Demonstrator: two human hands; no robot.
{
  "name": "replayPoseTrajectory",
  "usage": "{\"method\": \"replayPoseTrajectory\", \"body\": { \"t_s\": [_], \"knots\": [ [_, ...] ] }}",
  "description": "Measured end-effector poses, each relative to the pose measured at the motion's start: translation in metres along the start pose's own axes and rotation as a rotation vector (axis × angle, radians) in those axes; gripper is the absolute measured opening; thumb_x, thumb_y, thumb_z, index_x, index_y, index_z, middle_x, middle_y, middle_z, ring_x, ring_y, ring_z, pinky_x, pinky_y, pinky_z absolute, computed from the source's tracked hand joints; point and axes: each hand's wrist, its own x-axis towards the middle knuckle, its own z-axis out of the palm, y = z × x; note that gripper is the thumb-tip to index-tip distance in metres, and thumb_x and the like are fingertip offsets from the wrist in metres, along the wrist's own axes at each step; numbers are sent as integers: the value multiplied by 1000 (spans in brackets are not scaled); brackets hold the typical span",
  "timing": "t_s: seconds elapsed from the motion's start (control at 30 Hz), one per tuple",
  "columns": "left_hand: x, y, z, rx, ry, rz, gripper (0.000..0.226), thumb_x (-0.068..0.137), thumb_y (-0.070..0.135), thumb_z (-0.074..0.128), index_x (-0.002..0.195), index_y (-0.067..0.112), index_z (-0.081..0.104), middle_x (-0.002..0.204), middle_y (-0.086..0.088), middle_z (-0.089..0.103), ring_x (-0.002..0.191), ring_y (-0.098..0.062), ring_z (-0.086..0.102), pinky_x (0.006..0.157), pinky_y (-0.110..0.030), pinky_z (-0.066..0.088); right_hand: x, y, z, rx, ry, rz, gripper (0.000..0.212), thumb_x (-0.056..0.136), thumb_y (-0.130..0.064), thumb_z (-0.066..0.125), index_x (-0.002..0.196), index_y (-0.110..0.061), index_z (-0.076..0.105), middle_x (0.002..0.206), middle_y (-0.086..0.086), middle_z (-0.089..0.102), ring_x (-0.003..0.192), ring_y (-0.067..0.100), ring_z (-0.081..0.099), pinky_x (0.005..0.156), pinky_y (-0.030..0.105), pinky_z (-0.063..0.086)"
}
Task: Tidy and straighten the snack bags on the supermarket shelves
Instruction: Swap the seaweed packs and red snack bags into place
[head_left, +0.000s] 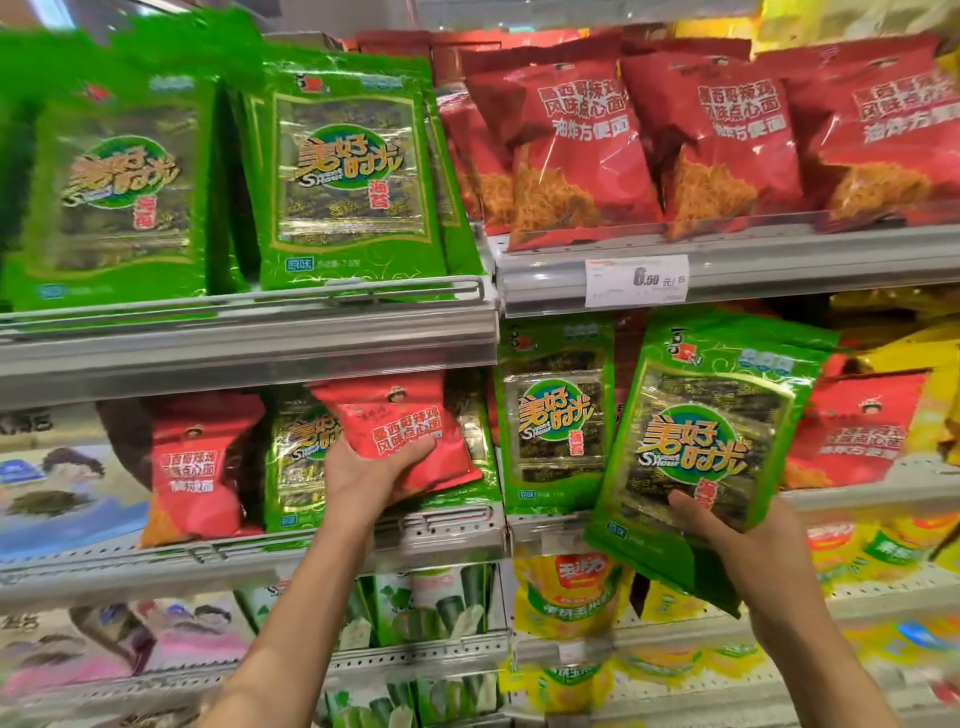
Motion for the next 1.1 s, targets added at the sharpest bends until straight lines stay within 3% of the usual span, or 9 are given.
{"method": "replayPoseTrajectory", "body": {
  "t_s": [0.13, 0.23, 0.33, 0.43, 0.53, 0.67, 0.8, 0.93, 1.1],
  "knots": [
    [-13, -4, -21, 19, 52, 48, 65, 47, 37, 98, 104, 22, 72, 93, 0, 78, 84, -21, 76, 72, -42, 62, -4, -5, 14, -9, -58, -18, 29, 76, -20, 83, 94, -41, 76, 87, -7, 79, 74, 11, 76, 54, 18, 56],
    [-24, -9, -38, 3, 109, 70, 70, 40, 45, 100, 101, 26, 72, 95, 2, 78, 87, -21, 76, 78, -46, 60, -6, -5, 32, -28, -107, -11, 23, 72, -22, 86, 92, -29, 78, 84, -10, 79, 71, 6, 75, 53, 14, 53],
    [-37, -11, -57, 20, 139, 88, 80, 40, 53, 98, 109, 27, 68, 99, 4, 78, 90, -19, 75, 79, -41, 60, -9, -7, 64, -63, -231, 33, 32, 71, -31, 86, 101, -25, 75, 88, -11, 79, 78, 7, 76, 61, 22, 56],
    [-54, -18, -81, 7, 131, 45, 79, 50, 45, 99, 118, 26, 64, 104, 0, 77, 94, -22, 75, 83, -49, 60, -8, -10, 106, -147, -350, 50, 33, 73, -36, 87, 98, -21, 73, 83, -5, 77, 76, 11, 72, 64, 20, 50],
    [-69, -27, -104, 17, 132, 22, 70, 58, 33, 96, 119, 22, 63, 103, 0, 77, 93, -22, 75, 84, -46, 60, 0, -16, 154, -153, -395, 87, 24, 76, -22, 88, 91, -17, 70, 78, -6, 74, 74, 14, 69, 68, 26, 52],
    [-84, -34, -126, 59, 130, -6, 64, 54, 30, 94, 111, 21, 66, 97, 1, 78, 89, -21, 75, 78, -38, 62, 14, -24, 204, -70, -372, 62, 46, 77, -15, 87, 119, -7, 68, 111, 6, 75, 105, 23, 70, 102, 42, 50],
    [-90, -36, -148, 86, 71, -13, 65, 60, 22, 93, 117, 15, 64, 99, -1, 78, 90, -19, 75, 70, -25, 60, 28, -23, 237, -87, -408, 38, 41, 76, -30, 88, 111, -30, 67, 103, -21, 73, 102, 4, 67, 90, 28, 48],
    [-92, -39, -162, 122, 6, -50, 65, 62, 20, 92, 119, 14, 62, 102, -3, 77, 93, -21, 75, 77, -30, 61, 49, -19, 249, -112, -375, 160, 85, 75, -41, 87, 142, -7, 47, 142, 8, 57, 122, 23, 52, 105, 36, 37],
    [-93, -43, -173, 150, -17, -85, 67, 61, 24, 93, 119, 16, 60, 103, -3, 77, 94, -22, 74, 84, -38, 59, 60, -16, 241, -170, -399, 258, 78, 73, -39, 89, 136, -10, 55, 134, 10, 63, 128, 31, 56, 113, 51, 40]
  ]
}}
